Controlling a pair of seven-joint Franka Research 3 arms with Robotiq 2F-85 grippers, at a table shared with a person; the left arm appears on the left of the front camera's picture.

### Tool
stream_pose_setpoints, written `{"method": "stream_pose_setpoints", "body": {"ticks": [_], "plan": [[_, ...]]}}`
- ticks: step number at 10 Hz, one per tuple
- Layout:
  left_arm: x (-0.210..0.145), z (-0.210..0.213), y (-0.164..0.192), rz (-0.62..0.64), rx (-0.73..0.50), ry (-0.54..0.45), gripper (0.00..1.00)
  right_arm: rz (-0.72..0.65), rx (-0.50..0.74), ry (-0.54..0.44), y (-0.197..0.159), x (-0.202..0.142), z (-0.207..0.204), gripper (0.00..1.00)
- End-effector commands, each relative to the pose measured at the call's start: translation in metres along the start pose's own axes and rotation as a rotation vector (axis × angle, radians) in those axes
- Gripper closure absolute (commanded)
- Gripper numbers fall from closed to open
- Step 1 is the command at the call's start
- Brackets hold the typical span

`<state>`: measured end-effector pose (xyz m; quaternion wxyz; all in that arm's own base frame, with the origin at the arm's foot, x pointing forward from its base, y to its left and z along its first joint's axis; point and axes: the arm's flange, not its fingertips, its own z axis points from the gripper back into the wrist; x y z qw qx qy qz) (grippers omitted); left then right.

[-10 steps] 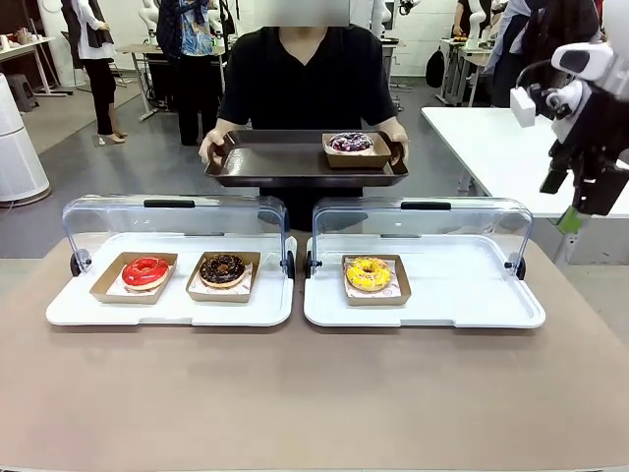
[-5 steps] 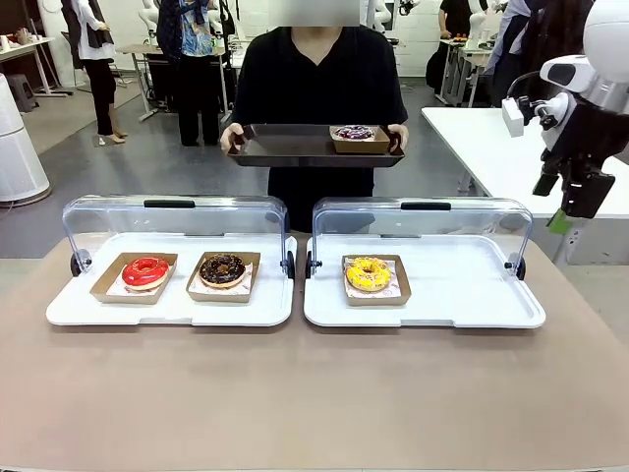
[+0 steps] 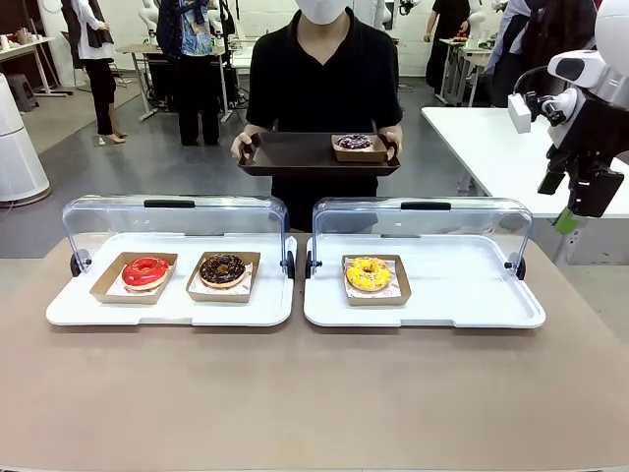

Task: Provide the desired donut to the person.
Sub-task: Pick up and lift the Paper togo box containing the Donut pointed at by the person.

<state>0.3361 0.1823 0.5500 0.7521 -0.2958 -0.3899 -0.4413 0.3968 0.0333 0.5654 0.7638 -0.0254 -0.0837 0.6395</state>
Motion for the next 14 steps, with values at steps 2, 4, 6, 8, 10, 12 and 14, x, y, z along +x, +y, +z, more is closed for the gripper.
{"method": "stream_pose_setpoints", "body": {"ticks": [2, 4, 6, 8, 10, 12, 14], "plan": [[-0.001, 0.001, 0.000, -0.018, 0.000, -0.017, 0.00, -0.006, 0.009, -0.015, 0.004, 0.000, -0.003, 0.00], [-0.001, 0.001, 0.000, -0.018, 0.000, -0.017, 0.00, 0.046, 0.006, -0.246, 0.001, -0.014, 0.015, 0.00], [-0.001, 0.001, 0.000, -0.018, 0.000, -0.017, 0.00, 0.006, 0.043, -0.567, -0.021, -0.056, 0.025, 0.00], [-0.001, 0.001, 0.000, -0.018, 0.000, -0.017, 0.00, -0.011, 0.072, -0.800, -0.042, -0.110, 0.017, 0.00], [-0.001, 0.001, 0.000, -0.018, 0.000, -0.017, 0.00, -0.008, 0.200, -0.945, -0.054, -0.156, -0.013, 0.00], [-0.001, 0.001, 0.000, -0.018, 0.000, -0.017, 0.00, 0.013, 0.233, -1.025, -0.055, -0.193, -0.035, 0.00], [-0.001, 0.001, 0.000, -0.018, 0.000, -0.017, 0.00, 0.024, 0.229, -1.101, -0.055, -0.222, -0.039, 0.00]]}}
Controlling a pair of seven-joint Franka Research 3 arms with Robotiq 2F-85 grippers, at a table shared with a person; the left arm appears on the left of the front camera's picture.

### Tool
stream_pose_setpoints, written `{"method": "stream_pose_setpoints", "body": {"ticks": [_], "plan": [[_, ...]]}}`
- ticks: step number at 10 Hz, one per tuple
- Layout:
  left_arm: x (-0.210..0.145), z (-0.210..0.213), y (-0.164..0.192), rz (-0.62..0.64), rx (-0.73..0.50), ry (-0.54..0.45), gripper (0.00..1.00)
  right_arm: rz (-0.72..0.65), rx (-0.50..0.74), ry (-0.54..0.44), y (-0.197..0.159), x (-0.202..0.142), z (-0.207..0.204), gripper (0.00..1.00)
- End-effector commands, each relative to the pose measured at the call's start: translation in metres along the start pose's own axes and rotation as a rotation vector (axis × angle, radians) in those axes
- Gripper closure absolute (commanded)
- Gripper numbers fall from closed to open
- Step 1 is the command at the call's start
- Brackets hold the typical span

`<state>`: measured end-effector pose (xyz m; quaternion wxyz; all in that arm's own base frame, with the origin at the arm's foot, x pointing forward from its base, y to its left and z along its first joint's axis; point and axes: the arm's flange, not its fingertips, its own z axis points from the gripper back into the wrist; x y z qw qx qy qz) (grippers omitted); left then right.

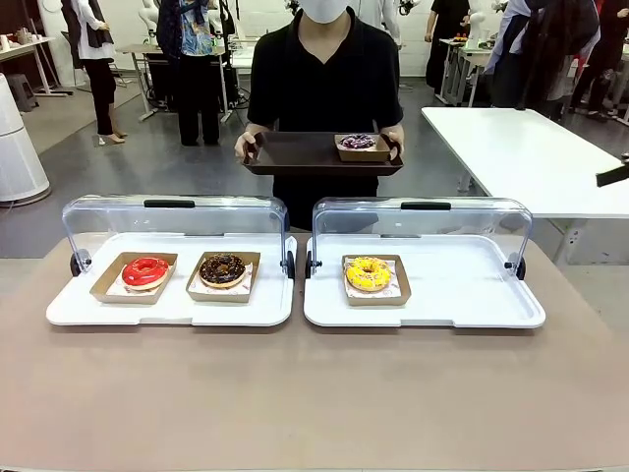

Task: Provide the desired donut to the person.
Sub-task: Pick up and lift the Paper togo box containing the Donut pointed at by the person.

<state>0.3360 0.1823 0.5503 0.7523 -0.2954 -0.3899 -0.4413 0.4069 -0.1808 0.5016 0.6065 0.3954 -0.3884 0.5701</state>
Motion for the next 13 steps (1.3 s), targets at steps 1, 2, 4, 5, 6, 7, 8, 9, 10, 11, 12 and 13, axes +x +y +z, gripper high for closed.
{"method": "stream_pose_setpoints", "body": {"ticks": [1, 2, 4, 5, 6, 7, 8, 9, 10, 11, 12, 13], "plan": [[-0.001, 0.001, 0.000, -0.018, -0.001, -0.018, 0.00, 0.031, -0.027, -0.043, -0.012, 0.005, 0.024, 0.00], [-0.001, 0.001, 0.000, -0.018, -0.001, -0.018, 0.00, 0.045, -0.056, -0.062, -0.010, 0.005, 0.030, 0.00], [-0.001, 0.001, 0.000, -0.018, -0.001, -0.018, 0.00, 0.045, -0.089, -0.078, -0.007, 0.005, 0.038, 0.00], [-0.001, 0.001, 0.000, -0.018, -0.001, -0.018, 0.00, 0.045, -0.092, -0.080, -0.008, 0.005, 0.039, 0.00], [-0.001, 0.001, 0.000, -0.018, -0.001, -0.018, 0.00, 0.042, -0.097, -0.081, -0.008, 0.005, 0.039, 0.00], [-0.001, 0.001, 0.000, -0.018, -0.001, -0.018, 0.00, 0.042, -0.098, -0.081, -0.007, 0.005, 0.038, 0.00], [-0.001, 0.001, 0.000, -0.018, -0.001, -0.018, 0.00, 0.039, -0.106, -0.078, -0.007, 0.005, 0.038, 0.00], [-0.001, 0.001, 0.000, -0.018, -0.001, -0.018, 0.00, 0.038, -0.115, -0.065, -0.007, 0.007, 0.035, 0.00], [-0.001, 0.001, 0.000, -0.018, -0.001, -0.018, 0.00, 0.033, -0.089, -0.058, -0.004, 0.005, 0.039, 0.00], [-0.001, 0.001, 0.000, -0.018, -0.001, -0.018, 0.00, 0.033, -0.089, -0.058, -0.004, 0.005, 0.039, 0.00], [-0.001, 0.001, 0.000, -0.018, -0.001, -0.018, 0.00, 0.033, -0.089, -0.058, -0.004, 0.005, 0.039, 0.00], [-0.001, 0.001, 0.000, -0.018, -0.001, -0.018, 0.00, 0.033, -0.089, -0.058, -0.004, 0.005, 0.039, 0.00]]}}
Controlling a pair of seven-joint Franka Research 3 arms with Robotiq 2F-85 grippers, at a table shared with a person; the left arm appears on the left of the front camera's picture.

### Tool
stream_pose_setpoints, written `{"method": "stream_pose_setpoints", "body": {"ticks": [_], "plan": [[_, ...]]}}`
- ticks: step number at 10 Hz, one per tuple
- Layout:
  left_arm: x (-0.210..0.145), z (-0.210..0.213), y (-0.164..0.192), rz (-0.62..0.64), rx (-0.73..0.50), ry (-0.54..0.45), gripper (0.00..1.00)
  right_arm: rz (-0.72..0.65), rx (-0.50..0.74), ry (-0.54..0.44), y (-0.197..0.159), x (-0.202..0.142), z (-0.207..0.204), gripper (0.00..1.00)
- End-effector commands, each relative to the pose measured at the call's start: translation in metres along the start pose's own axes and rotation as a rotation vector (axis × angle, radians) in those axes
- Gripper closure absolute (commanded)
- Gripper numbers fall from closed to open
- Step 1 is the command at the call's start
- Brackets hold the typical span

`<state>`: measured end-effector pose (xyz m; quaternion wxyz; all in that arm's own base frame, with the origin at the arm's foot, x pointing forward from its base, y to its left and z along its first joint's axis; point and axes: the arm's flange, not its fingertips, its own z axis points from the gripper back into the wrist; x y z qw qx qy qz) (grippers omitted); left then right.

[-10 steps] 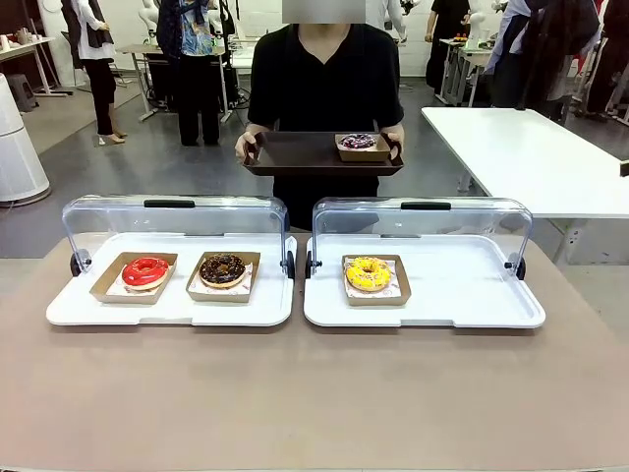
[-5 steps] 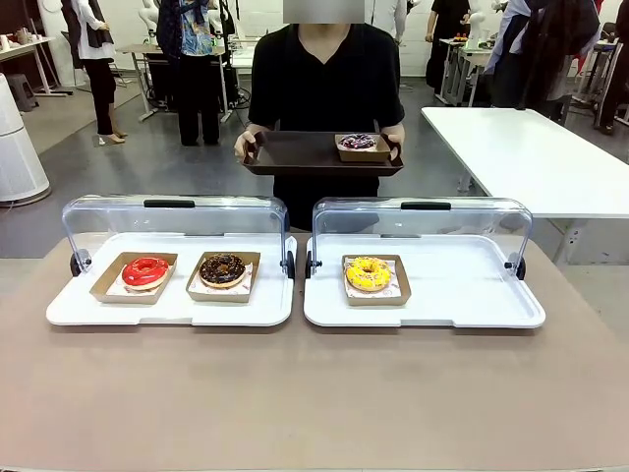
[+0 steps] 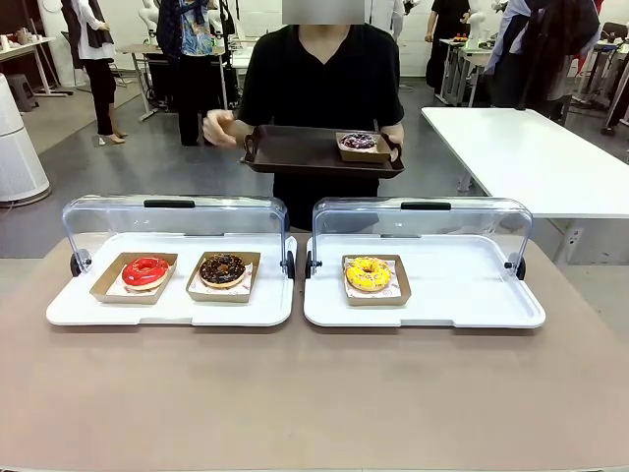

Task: Provide the desired donut to the person.
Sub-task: Pick up and lift the Paper togo box containing the Donut pointed at by the person.

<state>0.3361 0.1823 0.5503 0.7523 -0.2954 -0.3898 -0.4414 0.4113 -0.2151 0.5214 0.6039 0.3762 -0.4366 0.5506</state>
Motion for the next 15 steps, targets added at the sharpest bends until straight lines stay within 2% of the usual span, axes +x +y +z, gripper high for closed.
{"method": "stream_pose_setpoints", "body": {"ticks": [1, 13, 15], "plan": [[-0.001, 0.001, 0.000, -0.018, -0.001, -0.018, 0.00, 0.000, 0.003, -0.004, 0.000, 0.000, 0.000, 0.00], [0.000, 0.000, 0.000, 0.000, 0.000, 0.000, 0.00, 0.000, 0.003, -0.004, 0.000, 0.000, 0.000, 0.00], [0.060, -0.024, -0.037, -0.251, 0.062, 0.185, 0.00, 0.000, 0.003, -0.004, 0.000, 0.000, 0.000, 0.00]]}}
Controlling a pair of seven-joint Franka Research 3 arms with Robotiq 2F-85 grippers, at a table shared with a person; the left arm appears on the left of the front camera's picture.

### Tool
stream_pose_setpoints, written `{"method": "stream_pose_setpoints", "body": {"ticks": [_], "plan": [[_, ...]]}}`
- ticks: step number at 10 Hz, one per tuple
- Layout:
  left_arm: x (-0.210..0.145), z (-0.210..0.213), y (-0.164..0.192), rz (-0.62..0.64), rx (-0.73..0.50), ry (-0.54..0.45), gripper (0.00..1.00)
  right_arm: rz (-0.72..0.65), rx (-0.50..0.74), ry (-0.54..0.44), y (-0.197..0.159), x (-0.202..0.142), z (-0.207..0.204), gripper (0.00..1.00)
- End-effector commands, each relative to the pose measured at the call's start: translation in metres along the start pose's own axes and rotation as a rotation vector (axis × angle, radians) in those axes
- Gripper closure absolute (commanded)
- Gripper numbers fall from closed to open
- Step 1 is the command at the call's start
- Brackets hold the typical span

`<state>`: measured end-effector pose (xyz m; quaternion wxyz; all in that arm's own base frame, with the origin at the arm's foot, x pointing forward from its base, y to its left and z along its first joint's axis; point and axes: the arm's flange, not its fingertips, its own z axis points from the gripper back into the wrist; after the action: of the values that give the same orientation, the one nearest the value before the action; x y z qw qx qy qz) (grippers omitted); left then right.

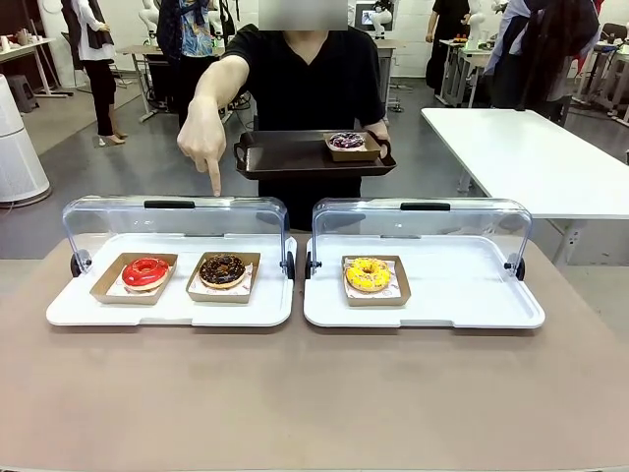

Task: Provide the desired donut to the person.
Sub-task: Pick up and lift the Paper togo box containing the Donut pointed at by the person.

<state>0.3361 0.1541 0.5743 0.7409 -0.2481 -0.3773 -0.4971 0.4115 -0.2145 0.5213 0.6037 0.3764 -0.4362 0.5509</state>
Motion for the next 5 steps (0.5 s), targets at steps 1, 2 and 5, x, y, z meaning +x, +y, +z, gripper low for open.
{"method": "stream_pose_setpoints", "body": {"ticks": [1, 2, 5], "plan": [[0.061, -0.027, -0.036, -0.227, 0.061, 0.185, 0.00, 0.000, 0.001, -0.004, 0.001, 0.000, 0.001, 0.00], [0.085, -0.045, -0.052, -0.316, 0.054, 0.282, 0.00, 0.000, 0.001, -0.004, 0.001, 0.000, 0.001, 0.00], [0.125, -0.135, -0.081, -0.504, 0.038, 0.552, 0.00, 0.000, 0.001, -0.004, 0.001, 0.000, 0.001, 0.00]]}}
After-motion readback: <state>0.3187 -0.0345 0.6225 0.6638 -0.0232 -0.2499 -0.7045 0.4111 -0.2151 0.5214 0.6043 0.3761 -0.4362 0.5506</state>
